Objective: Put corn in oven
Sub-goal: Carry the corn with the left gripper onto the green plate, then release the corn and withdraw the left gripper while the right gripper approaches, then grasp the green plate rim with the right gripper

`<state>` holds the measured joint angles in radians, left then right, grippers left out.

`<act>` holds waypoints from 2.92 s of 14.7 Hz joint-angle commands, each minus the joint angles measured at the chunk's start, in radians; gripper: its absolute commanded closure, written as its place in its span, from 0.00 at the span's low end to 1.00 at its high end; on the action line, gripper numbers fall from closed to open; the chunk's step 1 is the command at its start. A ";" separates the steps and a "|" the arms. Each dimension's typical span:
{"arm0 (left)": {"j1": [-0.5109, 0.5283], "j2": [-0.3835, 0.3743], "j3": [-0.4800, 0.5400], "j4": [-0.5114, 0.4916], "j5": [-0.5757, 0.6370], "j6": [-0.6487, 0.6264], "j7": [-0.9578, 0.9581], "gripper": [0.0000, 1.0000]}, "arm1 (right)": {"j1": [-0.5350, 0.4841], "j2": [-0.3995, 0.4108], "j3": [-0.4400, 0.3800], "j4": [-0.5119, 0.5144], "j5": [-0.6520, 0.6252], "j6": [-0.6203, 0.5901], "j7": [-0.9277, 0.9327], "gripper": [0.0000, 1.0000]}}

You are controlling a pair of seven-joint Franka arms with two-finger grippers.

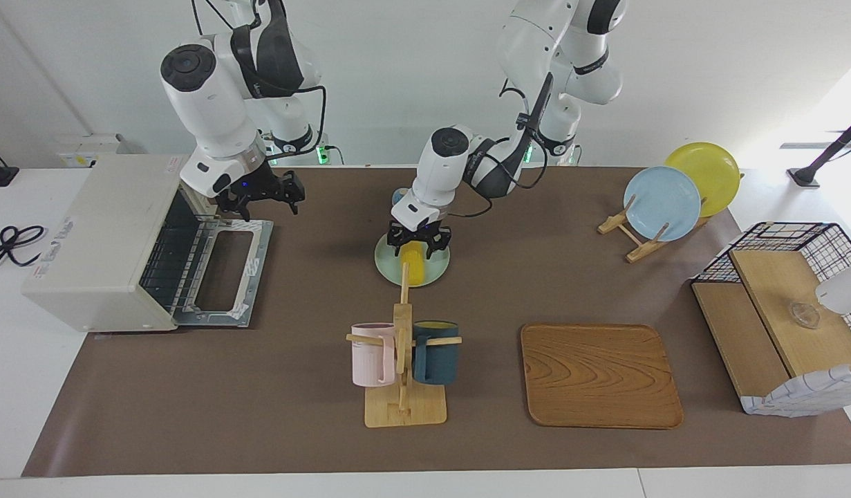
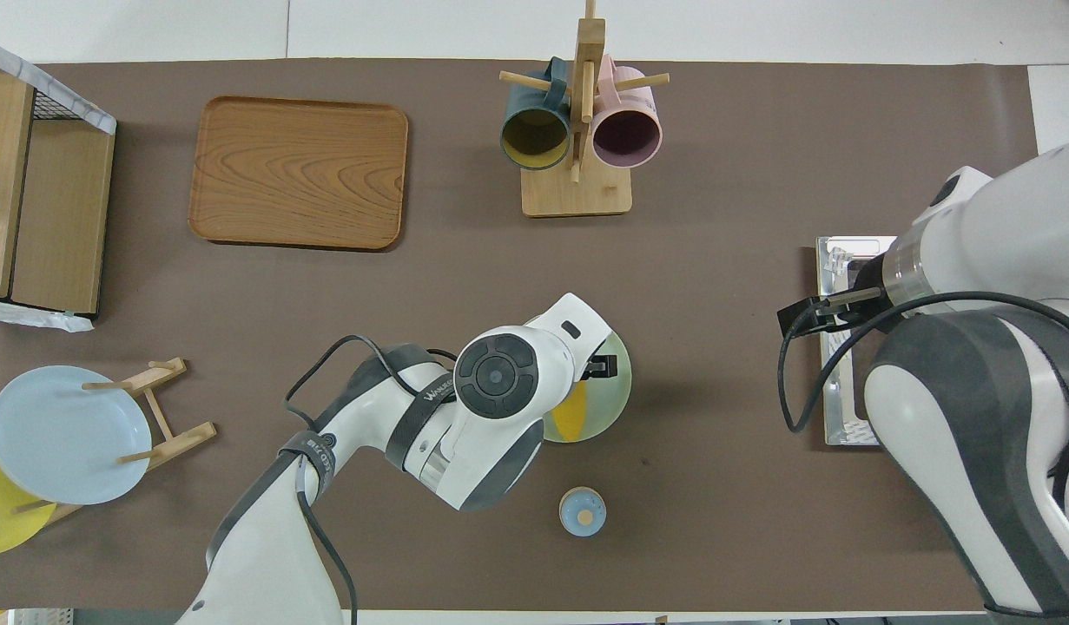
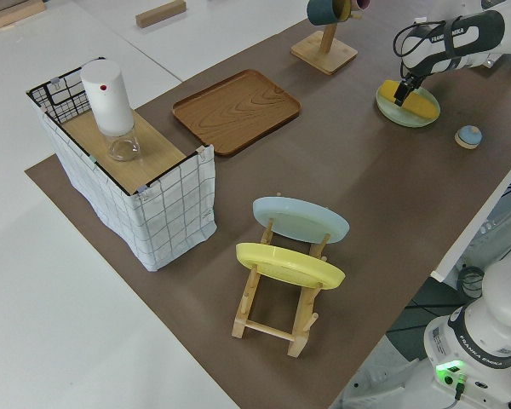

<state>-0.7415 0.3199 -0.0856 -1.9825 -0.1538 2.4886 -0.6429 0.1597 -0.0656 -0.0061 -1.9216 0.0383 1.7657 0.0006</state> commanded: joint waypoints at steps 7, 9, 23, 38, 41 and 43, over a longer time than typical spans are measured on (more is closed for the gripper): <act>0.290 -0.295 0.017 0.082 -0.004 -0.459 0.199 0.00 | 0.052 0.020 0.020 0.047 0.002 -0.009 0.085 0.00; 0.378 -0.323 0.018 0.080 -0.004 -0.491 0.286 0.00 | 0.099 0.047 0.021 0.094 0.000 -0.020 0.149 0.00; 0.708 -0.376 0.037 0.217 0.106 -0.769 0.637 0.00 | 0.596 0.467 0.021 0.375 -0.170 0.092 0.746 0.00; 0.692 -0.349 0.038 0.318 0.125 -0.863 0.631 0.00 | 0.646 0.429 0.026 0.021 -0.245 0.448 0.765 0.49; 0.691 -0.355 0.038 0.283 0.129 -0.856 0.632 0.00 | 0.646 0.429 0.026 0.018 -0.245 0.452 0.766 0.49; 0.689 -0.355 0.037 0.281 0.131 -0.866 0.631 0.00 | 0.647 0.428 0.026 0.015 -0.244 0.452 0.766 0.59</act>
<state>-0.0445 -0.0321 -0.0497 -1.6986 -0.0461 1.6472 -0.0192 0.8088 0.3907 0.0167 -1.8667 -0.1834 2.1932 0.7590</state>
